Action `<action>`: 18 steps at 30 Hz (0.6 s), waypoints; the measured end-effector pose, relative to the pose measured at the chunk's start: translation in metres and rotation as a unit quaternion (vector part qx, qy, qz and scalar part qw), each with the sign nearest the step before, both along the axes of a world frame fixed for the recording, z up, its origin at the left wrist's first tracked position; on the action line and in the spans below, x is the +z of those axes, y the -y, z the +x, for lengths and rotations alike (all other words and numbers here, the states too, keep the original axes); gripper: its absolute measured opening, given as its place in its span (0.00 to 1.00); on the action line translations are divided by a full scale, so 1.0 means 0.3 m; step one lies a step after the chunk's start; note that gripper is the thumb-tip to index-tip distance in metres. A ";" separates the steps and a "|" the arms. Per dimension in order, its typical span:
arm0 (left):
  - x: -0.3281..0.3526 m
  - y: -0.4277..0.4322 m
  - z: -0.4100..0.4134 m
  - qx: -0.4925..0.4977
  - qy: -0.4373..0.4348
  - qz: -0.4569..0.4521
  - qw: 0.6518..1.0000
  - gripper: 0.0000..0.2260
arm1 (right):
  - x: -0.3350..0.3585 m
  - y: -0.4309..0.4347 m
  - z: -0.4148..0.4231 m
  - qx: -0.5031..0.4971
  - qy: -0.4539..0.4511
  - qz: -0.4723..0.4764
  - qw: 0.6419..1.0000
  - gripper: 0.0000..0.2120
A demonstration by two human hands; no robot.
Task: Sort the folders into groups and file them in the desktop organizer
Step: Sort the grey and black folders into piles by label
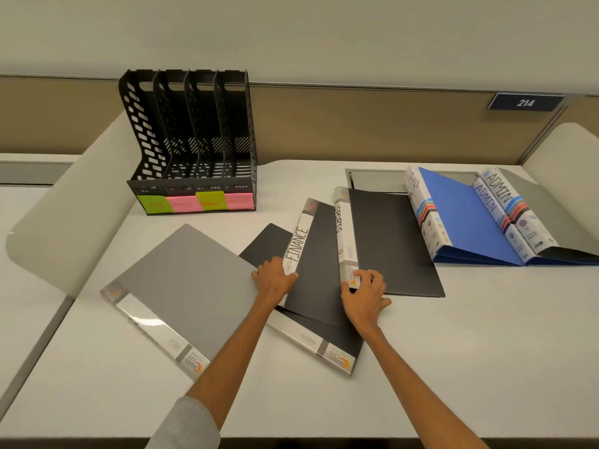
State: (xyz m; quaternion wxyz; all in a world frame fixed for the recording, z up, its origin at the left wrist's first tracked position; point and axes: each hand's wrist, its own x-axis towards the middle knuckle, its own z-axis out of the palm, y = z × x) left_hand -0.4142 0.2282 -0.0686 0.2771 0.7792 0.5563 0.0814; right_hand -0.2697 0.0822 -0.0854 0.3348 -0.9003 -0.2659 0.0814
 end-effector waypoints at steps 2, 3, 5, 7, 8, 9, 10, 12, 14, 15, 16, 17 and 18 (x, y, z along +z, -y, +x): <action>0.003 0.001 -0.034 0.018 0.010 0.006 1.000 0.22 | 0.003 -0.015 -0.029 0.016 -0.001 0.003 1.000 0.19; 0.006 0.001 -0.049 0.024 0.015 0.009 1.000 0.22 | 0.003 -0.019 -0.042 0.023 -0.002 0.002 1.000 0.20; 0.015 -0.002 -0.078 0.035 0.023 0.009 0.999 0.23 | 0.003 -0.022 -0.065 0.036 -0.001 -0.011 0.999 0.19; 0.035 0.000 -0.111 0.052 0.033 0.017 0.998 0.25 | 0.002 -0.019 -0.091 0.044 0.022 -0.028 0.998 0.18; 0.045 0.006 -0.132 0.065 0.038 0.031 0.997 0.26 | 0.004 -0.019 -0.110 0.047 0.047 -0.036 0.997 0.17; 0.054 0.015 -0.157 0.084 0.043 0.053 0.994 0.27 | 0.006 -0.024 -0.135 0.051 0.078 -0.039 0.995 0.16; 0.058 0.025 -0.187 0.113 0.047 0.077 0.989 0.27 | 0.014 -0.032 -0.164 0.059 0.105 -0.035 0.992 0.15; 0.050 0.044 -0.258 0.179 0.045 0.103 0.977 0.27 | 0.036 -0.068 -0.232 0.107 0.128 -0.003 0.986 0.14; 0.035 0.060 -0.335 0.229 0.036 0.106 0.967 0.27 | 0.066 -0.123 -0.309 0.209 0.095 0.032 0.973 0.12; 0.031 0.068 -0.372 0.246 0.035 0.108 0.963 0.28 | 0.081 -0.154 -0.348 0.263 0.073 0.042 0.961 0.12; 0.031 0.077 -0.408 0.262 0.035 0.112 0.958 0.29 | 0.093 -0.183 -0.387 0.308 0.054 0.047 0.949 0.13; 0.031 0.085 -0.444 0.275 0.034 0.118 0.953 0.30 | 0.103 -0.211 -0.423 0.342 0.043 0.045 0.938 0.14; 0.033 0.093 -0.478 0.287 0.031 0.125 0.949 0.31 | 0.109 -0.239 -0.455 0.368 0.041 0.036 0.928 0.17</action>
